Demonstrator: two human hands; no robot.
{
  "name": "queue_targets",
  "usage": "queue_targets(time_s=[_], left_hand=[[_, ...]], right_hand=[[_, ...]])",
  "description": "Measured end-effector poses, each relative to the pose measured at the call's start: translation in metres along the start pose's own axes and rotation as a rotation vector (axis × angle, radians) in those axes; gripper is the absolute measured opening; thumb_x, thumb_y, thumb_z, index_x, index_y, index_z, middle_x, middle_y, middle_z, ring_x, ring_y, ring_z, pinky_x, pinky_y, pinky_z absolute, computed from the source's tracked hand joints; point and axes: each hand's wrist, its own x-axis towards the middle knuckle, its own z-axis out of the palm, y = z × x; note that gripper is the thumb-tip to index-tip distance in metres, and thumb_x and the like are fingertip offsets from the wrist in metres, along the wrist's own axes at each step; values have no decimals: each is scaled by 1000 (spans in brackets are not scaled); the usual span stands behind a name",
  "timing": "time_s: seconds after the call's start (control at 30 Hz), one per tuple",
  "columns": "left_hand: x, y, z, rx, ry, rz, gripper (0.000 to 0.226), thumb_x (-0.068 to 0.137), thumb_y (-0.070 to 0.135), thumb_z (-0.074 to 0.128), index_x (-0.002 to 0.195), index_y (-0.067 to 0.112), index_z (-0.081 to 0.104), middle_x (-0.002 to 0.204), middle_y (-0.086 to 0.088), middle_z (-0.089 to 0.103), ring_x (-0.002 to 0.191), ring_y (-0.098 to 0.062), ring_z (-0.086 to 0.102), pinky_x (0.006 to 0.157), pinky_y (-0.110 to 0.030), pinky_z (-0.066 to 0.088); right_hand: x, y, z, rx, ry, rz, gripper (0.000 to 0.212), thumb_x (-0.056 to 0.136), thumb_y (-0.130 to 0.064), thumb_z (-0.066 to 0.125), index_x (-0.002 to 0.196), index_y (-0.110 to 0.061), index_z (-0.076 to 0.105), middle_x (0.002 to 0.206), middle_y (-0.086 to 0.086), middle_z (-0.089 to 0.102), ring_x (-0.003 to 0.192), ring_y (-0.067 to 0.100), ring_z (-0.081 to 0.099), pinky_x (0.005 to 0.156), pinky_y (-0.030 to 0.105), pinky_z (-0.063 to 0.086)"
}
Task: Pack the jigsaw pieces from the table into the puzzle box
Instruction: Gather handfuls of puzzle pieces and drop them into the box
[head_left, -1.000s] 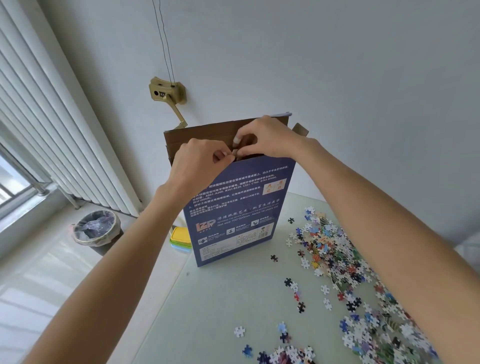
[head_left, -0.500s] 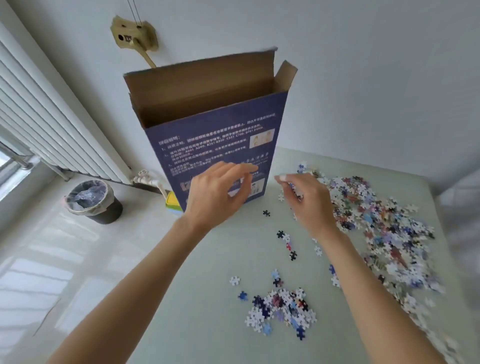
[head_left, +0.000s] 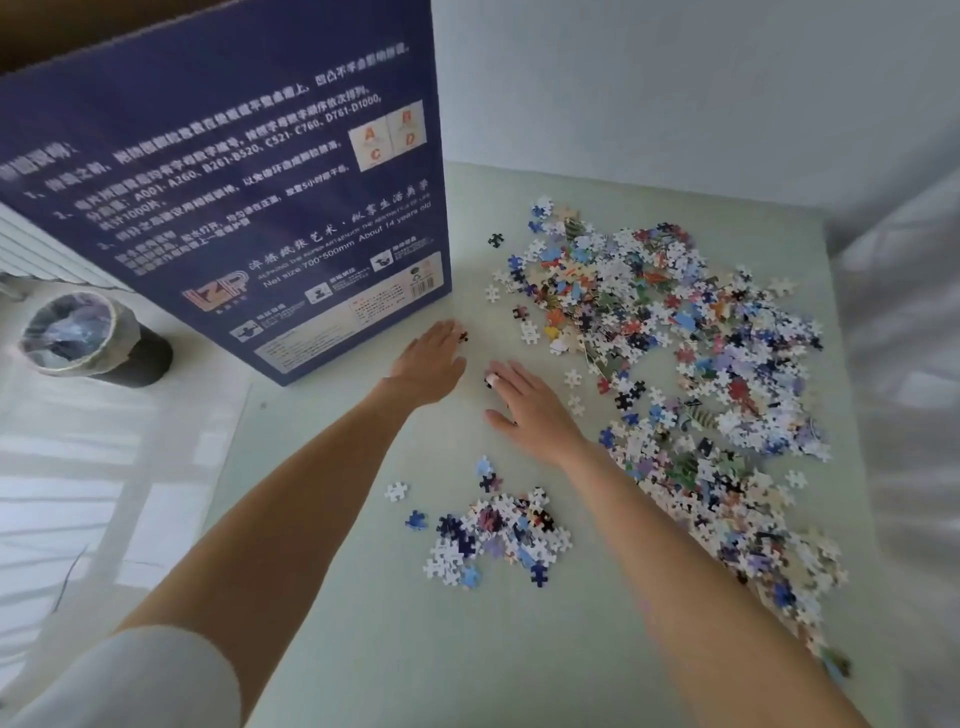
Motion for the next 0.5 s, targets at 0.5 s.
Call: queue_targets(time_s=[0.5], left_hand=[[-170, -11, 65, -46, 59, -121, 69, 77, 62, 59, 136, 32, 41, 141, -1, 30, 129, -21, 29, 97, -41, 42]], right_hand=[[-125, -9, 81, 161, -44, -38, 67, 90, -49, 33, 145, -12, 26, 155, -4, 14, 143, 10, 3, 118, 39, 8]])
